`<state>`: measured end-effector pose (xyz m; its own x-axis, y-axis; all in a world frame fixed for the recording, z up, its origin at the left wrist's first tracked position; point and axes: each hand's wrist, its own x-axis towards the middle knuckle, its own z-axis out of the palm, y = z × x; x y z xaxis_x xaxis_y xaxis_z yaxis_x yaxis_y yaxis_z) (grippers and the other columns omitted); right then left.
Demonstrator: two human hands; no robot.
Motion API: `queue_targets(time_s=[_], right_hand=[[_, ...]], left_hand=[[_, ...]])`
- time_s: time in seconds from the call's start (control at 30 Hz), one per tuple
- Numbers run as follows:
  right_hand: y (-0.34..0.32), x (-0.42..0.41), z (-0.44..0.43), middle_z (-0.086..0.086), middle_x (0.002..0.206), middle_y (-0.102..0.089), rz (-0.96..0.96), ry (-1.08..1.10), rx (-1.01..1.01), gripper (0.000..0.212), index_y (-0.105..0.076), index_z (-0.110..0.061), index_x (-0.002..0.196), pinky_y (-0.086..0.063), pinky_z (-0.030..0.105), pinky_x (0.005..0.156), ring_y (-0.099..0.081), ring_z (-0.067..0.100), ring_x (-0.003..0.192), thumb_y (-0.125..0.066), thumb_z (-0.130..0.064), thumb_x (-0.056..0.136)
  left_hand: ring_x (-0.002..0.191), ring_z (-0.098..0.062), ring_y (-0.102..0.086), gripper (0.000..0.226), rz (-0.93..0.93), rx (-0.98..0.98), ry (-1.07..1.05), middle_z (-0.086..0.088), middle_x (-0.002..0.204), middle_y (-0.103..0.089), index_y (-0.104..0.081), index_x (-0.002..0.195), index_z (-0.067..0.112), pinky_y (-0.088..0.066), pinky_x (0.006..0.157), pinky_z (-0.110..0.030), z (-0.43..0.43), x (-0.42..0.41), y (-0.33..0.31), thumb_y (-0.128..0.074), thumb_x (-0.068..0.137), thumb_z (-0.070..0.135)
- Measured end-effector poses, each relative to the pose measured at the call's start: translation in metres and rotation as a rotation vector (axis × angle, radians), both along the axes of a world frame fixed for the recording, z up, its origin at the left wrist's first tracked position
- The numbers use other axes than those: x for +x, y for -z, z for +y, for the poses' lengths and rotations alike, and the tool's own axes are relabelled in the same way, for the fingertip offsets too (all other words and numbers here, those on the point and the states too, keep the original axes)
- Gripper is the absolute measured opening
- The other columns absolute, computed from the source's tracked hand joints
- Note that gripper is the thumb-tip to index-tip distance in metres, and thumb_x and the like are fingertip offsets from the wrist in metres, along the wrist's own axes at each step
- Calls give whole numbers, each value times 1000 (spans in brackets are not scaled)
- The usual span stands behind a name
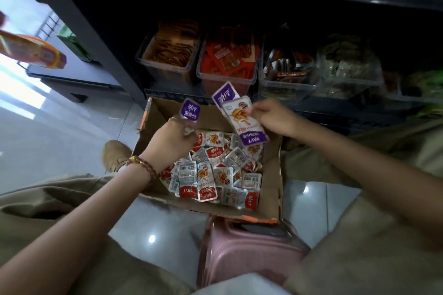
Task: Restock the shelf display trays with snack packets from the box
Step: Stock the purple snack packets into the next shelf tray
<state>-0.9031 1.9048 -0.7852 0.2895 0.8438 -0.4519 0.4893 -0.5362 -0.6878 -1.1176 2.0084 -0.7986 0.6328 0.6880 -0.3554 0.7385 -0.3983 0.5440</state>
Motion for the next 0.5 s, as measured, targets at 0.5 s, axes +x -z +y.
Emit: queue_targets(time_s=[0.5], right_hand=[[-95, -27, 2, 2, 64, -51, -548, -476, 191, 36, -48, -19, 67, -31, 28, 49, -51, 18, 58, -40, -29, 101]], left_hand=[[103, -25, -65, 43, -600, -661, -520, -10, 112, -68, -58, 119, 18, -52, 92, -44, -23, 54, -44, -28, 102, 43]])
